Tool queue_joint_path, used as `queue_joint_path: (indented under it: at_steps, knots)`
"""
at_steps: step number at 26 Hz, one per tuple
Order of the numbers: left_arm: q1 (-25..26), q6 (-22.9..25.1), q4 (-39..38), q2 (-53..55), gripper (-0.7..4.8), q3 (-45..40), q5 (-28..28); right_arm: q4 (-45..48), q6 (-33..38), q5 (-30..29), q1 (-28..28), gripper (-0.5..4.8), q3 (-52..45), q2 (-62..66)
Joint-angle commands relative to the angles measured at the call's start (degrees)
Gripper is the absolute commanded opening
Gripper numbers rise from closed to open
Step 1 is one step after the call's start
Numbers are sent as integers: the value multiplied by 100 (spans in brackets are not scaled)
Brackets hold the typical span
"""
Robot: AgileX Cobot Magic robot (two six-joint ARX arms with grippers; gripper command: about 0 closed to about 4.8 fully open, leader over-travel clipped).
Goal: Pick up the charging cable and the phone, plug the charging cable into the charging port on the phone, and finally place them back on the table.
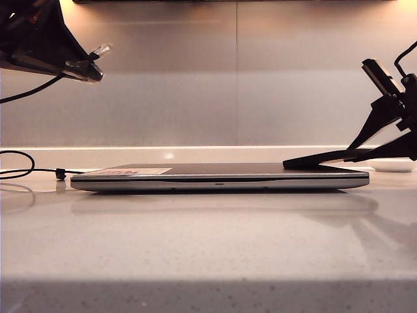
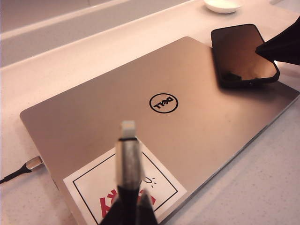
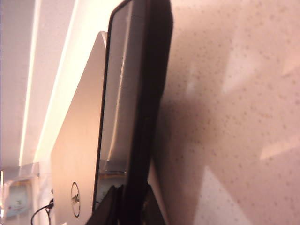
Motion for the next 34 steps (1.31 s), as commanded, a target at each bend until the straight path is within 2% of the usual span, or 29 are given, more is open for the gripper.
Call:
queue_joint_path:
  at_steps: [1, 9, 12, 16, 20, 24, 29, 34]
  knots:
    - [-9, -17, 33, -4, -6, 13, 9, -990, -828, 304, -2, -6, 107, -105]
    - [-9, -20, 33, -4, -6, 13, 9, -2603, -1915, 289, 0, -6, 1119, -588]
    - [-9, -20, 33, -4, -6, 13, 9, -3733, -2717, 299, 0, -6, 1779, -761]
    - [-9, -31, 26, -4, -6, 13, 9, -4631, -3224, 391, 90, -6, 2317, -872]
    - [-13, -278, -59, -4, -6, 13, 11, -4892, -3383, 494, 365, -6, 2562, -1014]
    - [-170, -275, -273, -2, -6, 13, 11, -4972, -3383, 516, 798, -6, 2603, -1161]
    - [-562, -284, -365, -2, -6, 13, 9, -5650, -3674, 1097, 1351, -6, 2785, -1167]
    - [-955, -490, -404, 7, -6, 11, 9, -6920, -3939, 2041, 2033, -6, 3056, -1165]
